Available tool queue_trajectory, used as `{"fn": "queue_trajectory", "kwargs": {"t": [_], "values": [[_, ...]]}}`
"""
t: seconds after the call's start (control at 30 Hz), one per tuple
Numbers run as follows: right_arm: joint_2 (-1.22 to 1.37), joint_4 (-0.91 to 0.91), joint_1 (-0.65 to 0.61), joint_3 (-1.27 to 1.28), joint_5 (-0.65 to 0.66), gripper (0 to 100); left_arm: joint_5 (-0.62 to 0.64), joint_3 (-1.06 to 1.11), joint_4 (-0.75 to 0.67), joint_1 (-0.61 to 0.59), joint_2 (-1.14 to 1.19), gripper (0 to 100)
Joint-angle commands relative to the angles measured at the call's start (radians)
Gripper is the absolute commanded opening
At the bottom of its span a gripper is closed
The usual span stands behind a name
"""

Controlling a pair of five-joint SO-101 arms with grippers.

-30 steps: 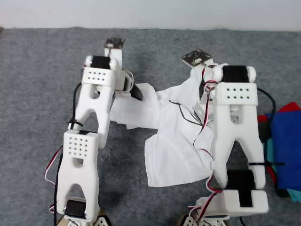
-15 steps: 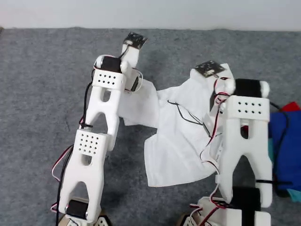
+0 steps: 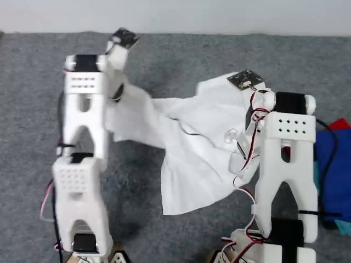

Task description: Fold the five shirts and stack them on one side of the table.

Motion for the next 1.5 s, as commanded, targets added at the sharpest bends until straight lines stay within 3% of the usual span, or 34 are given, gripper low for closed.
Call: {"fn": "queue_trajectory", "kwargs": {"t": [0.0,0.13,0.2,0.33,0.43,0.53,0.77,1.07,1.37,1.47], "values": [[-0.039,0.039,0.002,-0.003,0.003,17.3,-0.201,0.483,0.032,-0.038,-0.339,1],[-0.039,0.042,-0.001,0.0,0.003,17.5,-0.423,0.881,0.018,-0.071,-0.6,1],[-0.028,0.041,-0.015,0.002,0.005,17.7,-0.453,0.99,-0.037,-0.084,-0.692,1],[0.021,0.036,-0.09,0.041,-0.005,26.7,-0.327,1.04,-0.219,-0.124,-0.783,3],[0.085,0.036,-0.17,0.081,-0.038,37.6,-0.201,1.038,-0.285,-0.143,-0.784,18],[0.143,0.036,-0.275,0.107,-0.014,40.5,-0.031,1.036,-0.318,-0.173,-0.792,31],[0.317,-0.002,-0.456,0.114,0.049,40.3,-0.008,0.849,-0.252,-0.235,-0.786,27],[0.513,0.013,-0.608,0.103,0.163,18.8,-0.008,0.535,-0.005,-0.304,-0.784,20],[0.618,-0.087,-0.587,0.075,0.169,18.0,-0.006,0.493,0.025,-0.304,-0.789,19],[0.625,-0.105,-0.522,0.075,0.169,10.4,-0.006,0.492,0.025,-0.305,-0.793,19]]}}
